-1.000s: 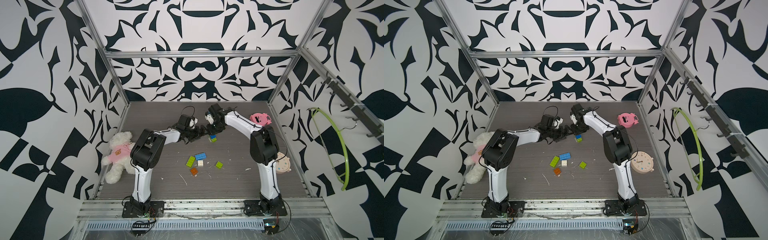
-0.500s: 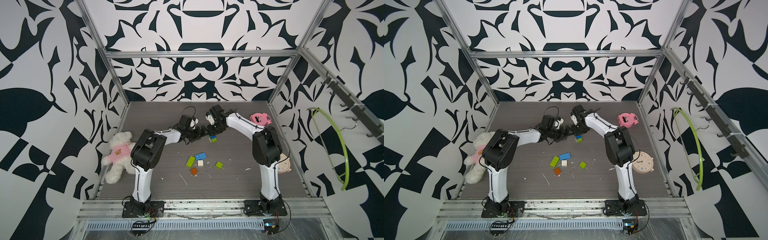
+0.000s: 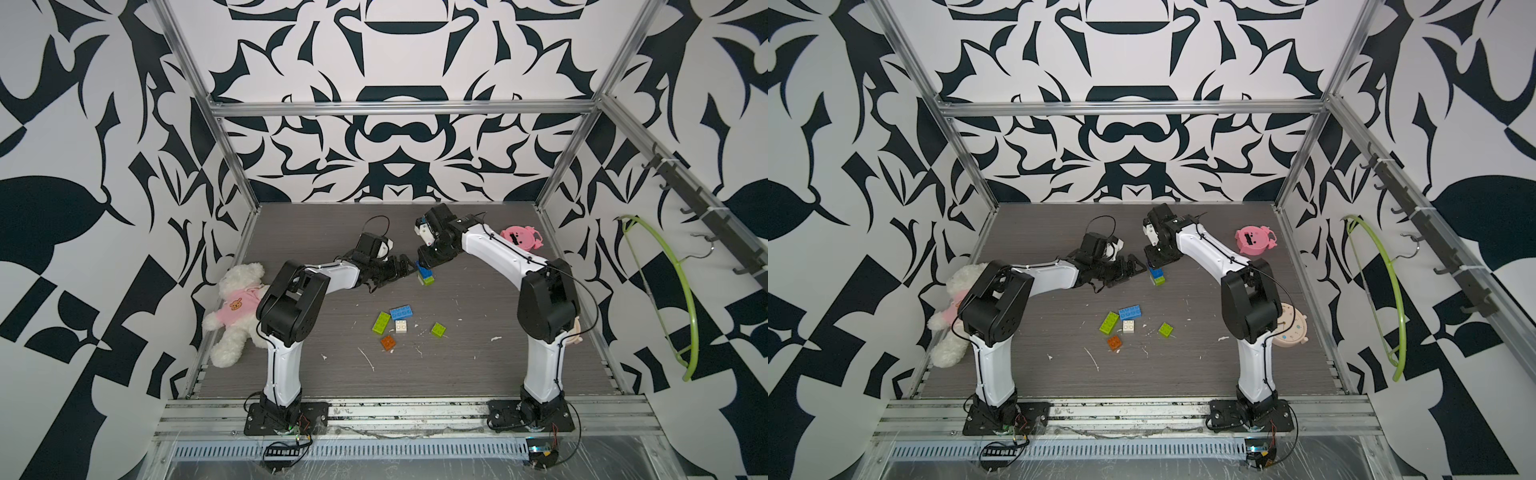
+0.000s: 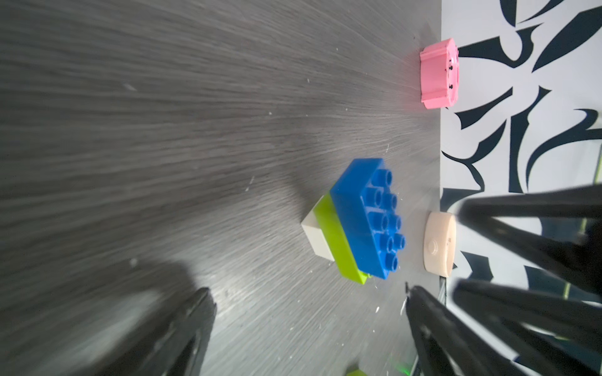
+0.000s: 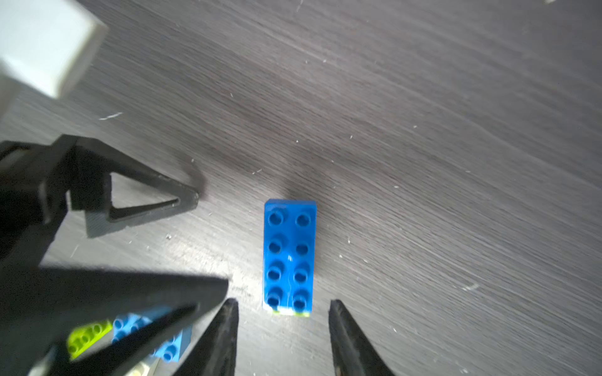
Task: Assemble a heart with lego
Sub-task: Pick up the lego brick from the center of the board.
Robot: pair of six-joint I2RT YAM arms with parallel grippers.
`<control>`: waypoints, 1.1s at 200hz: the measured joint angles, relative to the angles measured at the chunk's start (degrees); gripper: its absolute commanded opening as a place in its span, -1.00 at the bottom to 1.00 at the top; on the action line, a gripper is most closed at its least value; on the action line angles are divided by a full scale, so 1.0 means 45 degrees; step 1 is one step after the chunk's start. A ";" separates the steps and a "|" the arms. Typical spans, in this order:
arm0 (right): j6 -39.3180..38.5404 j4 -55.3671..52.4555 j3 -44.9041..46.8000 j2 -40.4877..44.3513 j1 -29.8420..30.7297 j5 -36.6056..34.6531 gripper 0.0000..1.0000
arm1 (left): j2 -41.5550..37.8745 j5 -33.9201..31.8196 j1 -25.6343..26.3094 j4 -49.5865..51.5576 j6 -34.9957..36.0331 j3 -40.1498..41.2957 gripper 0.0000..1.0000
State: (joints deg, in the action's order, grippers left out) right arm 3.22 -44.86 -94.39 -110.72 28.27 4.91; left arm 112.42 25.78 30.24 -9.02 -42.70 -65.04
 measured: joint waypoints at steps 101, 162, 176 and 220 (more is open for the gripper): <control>0.0306 0.0301 0.8281 0.5372 0.2419 0.0908 -0.02 | -0.0685 -0.1001 -0.0753 -0.2871 -0.1195 0.2069 0.90; 0.0627 0.1297 0.8820 0.4843 0.2453 0.0622 0.02 | -0.0845 -0.0967 -0.0743 -0.2807 -0.1175 0.2074 0.91; 0.0602 0.1399 0.8820 0.4464 0.2453 0.0622 0.02 | -0.0899 -0.0962 -0.0743 -0.2803 -0.1175 0.2074 0.91; 0.0544 0.1535 0.8820 0.3891 0.2453 0.0593 -0.03 | -0.0899 -0.0913 -0.0743 -0.2788 -0.1171 0.2074 0.91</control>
State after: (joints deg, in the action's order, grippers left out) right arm 5.67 -37.95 -54.70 -93.21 39.31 7.57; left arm 108.38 21.67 26.89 -21.56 -47.97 -55.70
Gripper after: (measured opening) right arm 0.502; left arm 0.954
